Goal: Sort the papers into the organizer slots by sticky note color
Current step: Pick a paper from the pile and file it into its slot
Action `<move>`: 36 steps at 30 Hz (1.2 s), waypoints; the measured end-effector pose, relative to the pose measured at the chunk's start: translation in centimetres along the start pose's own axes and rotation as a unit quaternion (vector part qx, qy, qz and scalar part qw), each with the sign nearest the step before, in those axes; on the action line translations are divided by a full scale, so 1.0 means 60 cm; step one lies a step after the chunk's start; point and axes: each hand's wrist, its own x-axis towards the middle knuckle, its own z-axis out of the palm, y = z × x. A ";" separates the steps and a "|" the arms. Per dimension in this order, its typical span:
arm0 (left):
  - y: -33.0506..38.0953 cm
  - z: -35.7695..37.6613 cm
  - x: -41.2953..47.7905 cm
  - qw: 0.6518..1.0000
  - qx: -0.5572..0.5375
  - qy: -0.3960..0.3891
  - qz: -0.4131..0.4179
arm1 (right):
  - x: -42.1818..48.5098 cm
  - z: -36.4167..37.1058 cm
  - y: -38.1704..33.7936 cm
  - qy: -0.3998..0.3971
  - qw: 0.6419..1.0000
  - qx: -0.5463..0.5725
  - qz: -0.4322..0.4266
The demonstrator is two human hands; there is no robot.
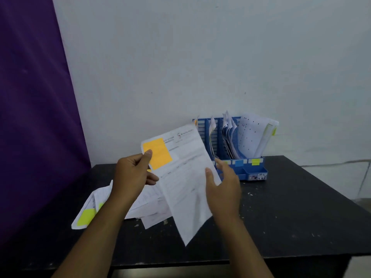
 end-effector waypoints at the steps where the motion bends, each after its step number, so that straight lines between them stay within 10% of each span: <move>1: 0.006 0.012 0.004 1.000 -0.018 0.009 -0.007 | -0.011 0.004 -0.004 -0.013 1.000 -0.003 -0.013; 11: 0.068 0.103 0.042 0.999 -0.036 0.040 0.004 | -0.002 0.047 0.009 -0.117 0.971 -0.208 -0.032; 36: 0.081 0.263 0.228 0.993 0.081 0.002 0.087 | 0.265 0.180 0.103 -0.146 0.953 -0.261 -0.050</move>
